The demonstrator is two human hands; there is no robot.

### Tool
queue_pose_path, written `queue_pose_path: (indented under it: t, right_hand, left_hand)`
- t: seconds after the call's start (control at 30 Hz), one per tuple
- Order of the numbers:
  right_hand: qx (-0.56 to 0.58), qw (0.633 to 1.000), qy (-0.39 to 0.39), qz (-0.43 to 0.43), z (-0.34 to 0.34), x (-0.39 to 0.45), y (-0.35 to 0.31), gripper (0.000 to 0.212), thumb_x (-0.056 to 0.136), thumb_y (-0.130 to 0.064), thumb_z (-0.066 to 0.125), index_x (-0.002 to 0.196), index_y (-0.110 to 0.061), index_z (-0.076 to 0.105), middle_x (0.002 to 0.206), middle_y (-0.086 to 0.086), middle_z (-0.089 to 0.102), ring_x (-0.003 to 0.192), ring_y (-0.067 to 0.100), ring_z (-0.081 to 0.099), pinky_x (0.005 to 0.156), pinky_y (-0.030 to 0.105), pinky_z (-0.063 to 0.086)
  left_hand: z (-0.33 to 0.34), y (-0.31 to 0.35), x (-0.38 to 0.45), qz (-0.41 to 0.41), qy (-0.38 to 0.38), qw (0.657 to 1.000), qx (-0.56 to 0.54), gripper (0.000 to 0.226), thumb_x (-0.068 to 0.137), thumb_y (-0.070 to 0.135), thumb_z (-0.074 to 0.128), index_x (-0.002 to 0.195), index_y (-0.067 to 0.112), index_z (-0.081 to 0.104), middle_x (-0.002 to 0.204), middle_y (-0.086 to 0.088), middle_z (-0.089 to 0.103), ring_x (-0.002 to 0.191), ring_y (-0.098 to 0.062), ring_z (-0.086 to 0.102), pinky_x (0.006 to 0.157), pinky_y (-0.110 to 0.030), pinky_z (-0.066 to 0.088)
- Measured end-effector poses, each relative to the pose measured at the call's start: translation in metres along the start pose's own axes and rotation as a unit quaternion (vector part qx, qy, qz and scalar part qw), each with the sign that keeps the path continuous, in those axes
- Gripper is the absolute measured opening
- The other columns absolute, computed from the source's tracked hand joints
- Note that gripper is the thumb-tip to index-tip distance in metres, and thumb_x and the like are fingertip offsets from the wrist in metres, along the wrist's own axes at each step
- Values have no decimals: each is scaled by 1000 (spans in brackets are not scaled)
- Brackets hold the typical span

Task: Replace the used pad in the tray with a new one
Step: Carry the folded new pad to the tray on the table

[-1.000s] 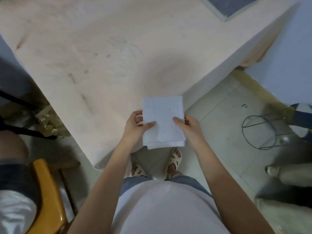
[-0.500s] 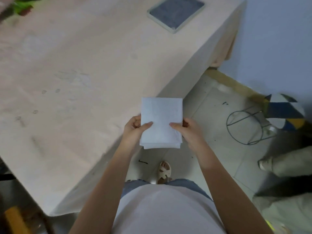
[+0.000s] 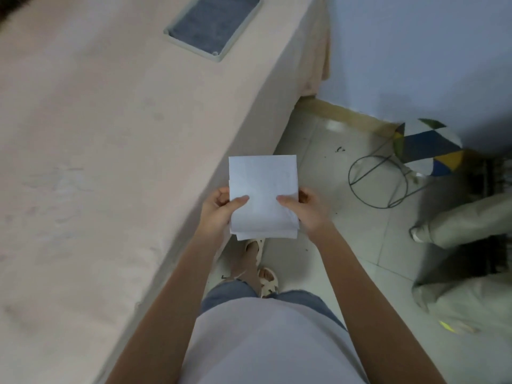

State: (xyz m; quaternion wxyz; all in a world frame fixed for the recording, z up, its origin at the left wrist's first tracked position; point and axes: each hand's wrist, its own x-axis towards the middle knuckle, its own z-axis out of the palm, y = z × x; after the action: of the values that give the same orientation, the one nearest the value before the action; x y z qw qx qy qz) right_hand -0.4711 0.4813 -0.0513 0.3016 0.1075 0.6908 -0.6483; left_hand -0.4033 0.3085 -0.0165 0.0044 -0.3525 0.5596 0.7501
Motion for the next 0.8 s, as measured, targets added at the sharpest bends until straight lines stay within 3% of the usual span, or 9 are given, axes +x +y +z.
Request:
queue_pose_path:
  t: [0.1, 0.3, 0.5, 0.63, 0.8]
  right_hand:
    - [4, 1000, 28, -12, -5, 13, -8, 19, 78, -15, 74, 96, -14, 68, 99, 6, 71, 91, 23, 68, 80, 37, 57]
    - [28, 997, 69, -8, -9, 49, -40, 20, 77, -15, 76, 94, -16, 64, 99, 5, 70, 88, 19, 68, 75, 32, 56]
    - [35, 995, 89, -10, -3, 93, -85, 17, 79, -11, 74, 89, -14, 61, 86, -2, 67, 73, 12, 66, 51, 16, 50]
    - [31, 994, 99, -15, 4, 117, -104, 24, 79, -10, 74, 100, -5, 64, 94, 6, 69, 78, 17, 67, 55, 22, 51]
    - [32, 993, 113, -23, 5, 138, -117, 26, 78, -11, 75, 100, -4, 64, 94, 7, 70, 80, 21, 67, 61, 28, 53]
  left_hand:
    - [9, 9, 20, -5, -16, 1000, 15, 21, 79, -1, 71, 94, 8, 60, 92, -5, 71, 75, -17, 70, 53, -21, 52]
    - [26, 38, 76, 0, -55, 998, 39, 25, 76, 0, 73, 95, 8, 60, 98, -9, 71, 80, -20, 69, 57, -24, 53]
    - [39, 70, 132, 9, -68, 997, 29, 22, 76, 1, 74, 88, 13, 60, 89, -2, 71, 72, -14, 68, 56, -23, 53]
    - [43, 85, 166, 11, -80, 996, 41, 21, 77, 2, 72, 88, 12, 58, 91, -5, 70, 70, -14, 67, 55, -24, 53]
    - [46, 95, 193, 11, -94, 995, 41, 21, 77, 5, 74, 88, 12, 58, 94, -8, 70, 77, -21, 68, 61, -30, 55]
